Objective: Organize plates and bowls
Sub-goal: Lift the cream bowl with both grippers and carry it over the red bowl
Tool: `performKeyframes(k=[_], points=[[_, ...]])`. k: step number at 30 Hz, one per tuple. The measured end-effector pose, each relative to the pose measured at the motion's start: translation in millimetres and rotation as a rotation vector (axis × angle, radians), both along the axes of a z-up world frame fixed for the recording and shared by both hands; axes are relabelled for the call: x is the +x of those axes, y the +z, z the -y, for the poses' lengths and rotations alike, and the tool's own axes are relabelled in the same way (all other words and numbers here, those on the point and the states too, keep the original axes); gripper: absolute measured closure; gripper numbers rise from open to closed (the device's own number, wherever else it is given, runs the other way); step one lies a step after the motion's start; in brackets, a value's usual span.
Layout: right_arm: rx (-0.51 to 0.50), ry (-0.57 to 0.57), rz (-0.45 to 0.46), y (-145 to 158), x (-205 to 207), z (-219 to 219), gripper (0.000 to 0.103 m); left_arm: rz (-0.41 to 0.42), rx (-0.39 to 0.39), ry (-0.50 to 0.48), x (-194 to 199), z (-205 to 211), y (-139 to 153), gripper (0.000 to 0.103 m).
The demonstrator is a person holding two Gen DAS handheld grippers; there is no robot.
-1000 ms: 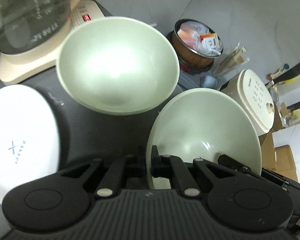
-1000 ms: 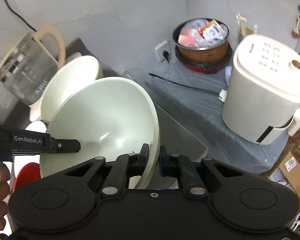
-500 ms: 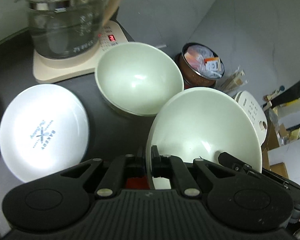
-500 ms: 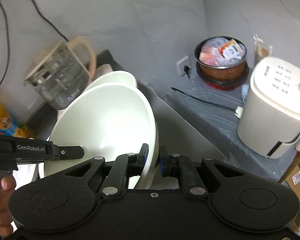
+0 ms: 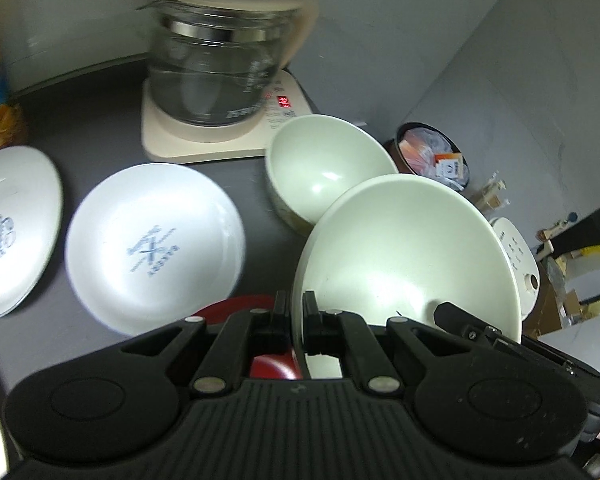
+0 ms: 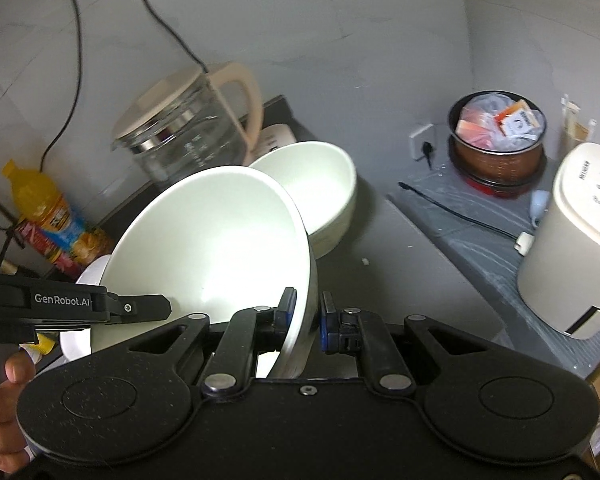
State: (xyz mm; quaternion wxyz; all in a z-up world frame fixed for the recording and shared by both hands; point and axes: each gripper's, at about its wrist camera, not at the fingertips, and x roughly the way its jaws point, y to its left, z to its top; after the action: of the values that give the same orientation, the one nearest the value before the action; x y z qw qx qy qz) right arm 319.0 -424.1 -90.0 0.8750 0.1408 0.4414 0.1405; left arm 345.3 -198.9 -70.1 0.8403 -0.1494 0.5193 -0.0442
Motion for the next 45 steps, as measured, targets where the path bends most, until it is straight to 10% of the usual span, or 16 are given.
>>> performKeyframes(k=[45], points=[[-0.057,0.159,-0.078,-25,-9,-66,0.086,-0.104,-0.008,0.170,-63,-71,-17,0.095]])
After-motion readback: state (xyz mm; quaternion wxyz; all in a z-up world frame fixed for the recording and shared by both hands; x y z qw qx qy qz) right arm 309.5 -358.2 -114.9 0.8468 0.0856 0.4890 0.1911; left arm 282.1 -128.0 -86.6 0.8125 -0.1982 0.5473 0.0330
